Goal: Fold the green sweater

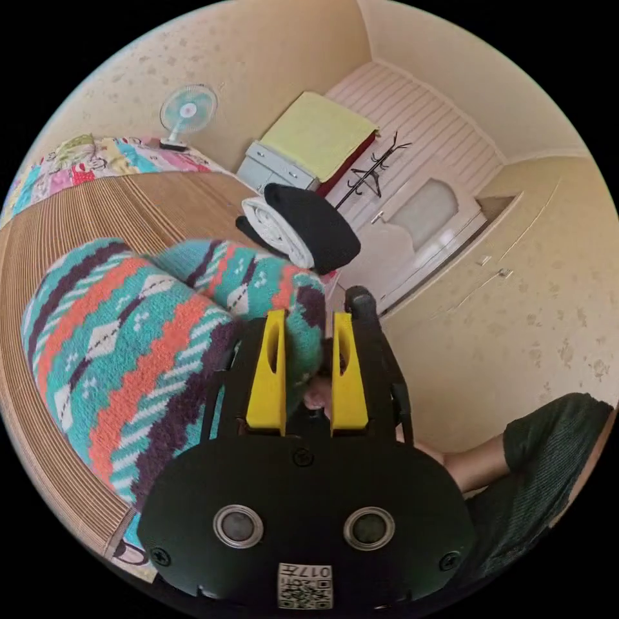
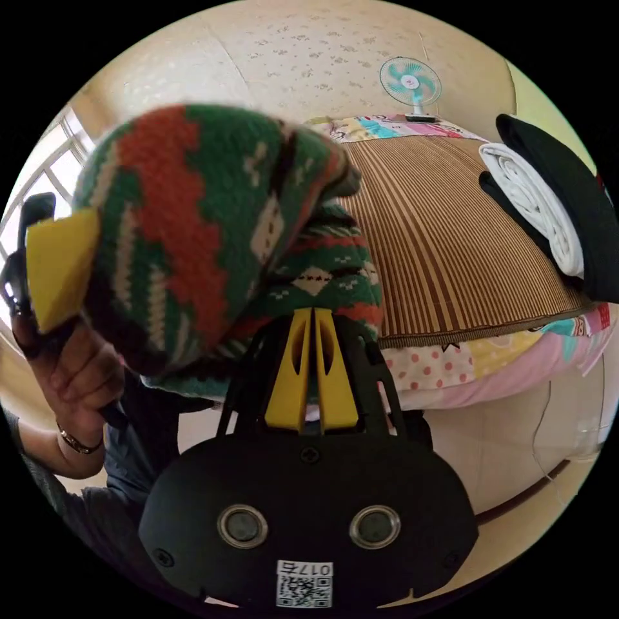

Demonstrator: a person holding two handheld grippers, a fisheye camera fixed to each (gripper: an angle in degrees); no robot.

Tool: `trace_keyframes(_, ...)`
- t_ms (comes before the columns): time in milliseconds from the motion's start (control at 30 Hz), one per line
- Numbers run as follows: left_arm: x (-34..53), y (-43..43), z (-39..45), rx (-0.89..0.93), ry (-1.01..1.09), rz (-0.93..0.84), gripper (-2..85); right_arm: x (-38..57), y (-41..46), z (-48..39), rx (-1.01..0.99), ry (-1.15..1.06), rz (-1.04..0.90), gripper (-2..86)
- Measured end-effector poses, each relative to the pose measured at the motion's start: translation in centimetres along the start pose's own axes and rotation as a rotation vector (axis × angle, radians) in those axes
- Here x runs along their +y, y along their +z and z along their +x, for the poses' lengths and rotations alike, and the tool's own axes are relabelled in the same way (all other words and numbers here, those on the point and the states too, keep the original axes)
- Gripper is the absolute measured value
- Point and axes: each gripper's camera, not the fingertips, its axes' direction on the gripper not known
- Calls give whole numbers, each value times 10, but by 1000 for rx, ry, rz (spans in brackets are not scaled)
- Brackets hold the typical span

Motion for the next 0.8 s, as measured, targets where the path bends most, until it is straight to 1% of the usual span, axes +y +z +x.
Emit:
trace_keyframes(67, 13, -28, 8, 81, 38, 98, 105, 11, -18, 20, 48, 66, 25, 10)
trace_keyframes(133, 23, -56, 12, 52, 31, 172, 79, 25, -42, 45, 68, 139, 78, 12)
trace_keyframes(200, 31, -79, 5, -133, -67, 203, 97, 31, -59, 61, 12, 190, 141, 14)
trace_keyframes(233, 32, -81, 2, -181, -87, 200, 107, 32, -68, 69, -36, 218, 186, 19)
trace_keyframes(267, 33, -78, -6, -270, -123, 174, 122, 31, -72, 71, -61, 227, 206, 21)
trace_keyframes(300, 33, -64, -17, -329, -154, 102, 133, 28, -80, 73, -109, 239, 239, 27)
trace_keyframes(333, 32, -52, -23, -352, -167, 40, 132, 23, -89, 68, -165, 230, 276, 35)
trace_keyframes(367, 32, -21, -36, -388, -192, -98, 131, 20, -93, 64, -195, 213, 297, 39)
trace_keyframes(400, 36, -1, -40, -421, -217, -174, 125, 14, -103, 50, -238, 161, 344, 47)
trace_keyframes(433, 37, 2, -38, -442, -221, -171, 121, 9, -111, 32, -256, 91, 379, 53)
trace_keyframes(467, 40, 2, -28, -482, -211, -141, 109, 5, -114, 21, -257, 51, 388, 55)
trace_keyframes(500, 40, 4, -21, -519, -200, -149, 101, -1, -115, 0, -246, -19, 382, 59)
trace_keyframes(567, 41, 5, -17, -553, -179, -157, 100, -11, -102, -32, -237, -110, 311, 61)
trace_keyframes(600, 42, 0, -19, -542, -177, -143, 100, -17, -83, -54, -207, -183, 216, 60)
trace_keyframes(633, 43, -3, -20, -529, -181, -135, 100, -18, -54, -74, -79, -247, 102, 56)
trace_keyframes(667, 44, -12, -22, -499, -184, -118, 99, -17, -36, -81, 19, -272, 41, 53)
trace_keyframes(700, 46, -24, -23, -456, -171, -98, 98, -9, -3, -87, 216, -318, -37, 49)
trace_keyframes(733, 48, -30, -24, -428, -164, -84, 97, 8, 10, -84, 286, -356, 35, 45)
trace_keyframes(767, 55, -47, -25, -390, -155, -34, 84, 16, 9, -79, 286, -349, 92, 44)
trace_keyframes(800, 64, -67, -26, -365, -153, 41, 70, 24, 6, -65, 247, -296, 134, 41)
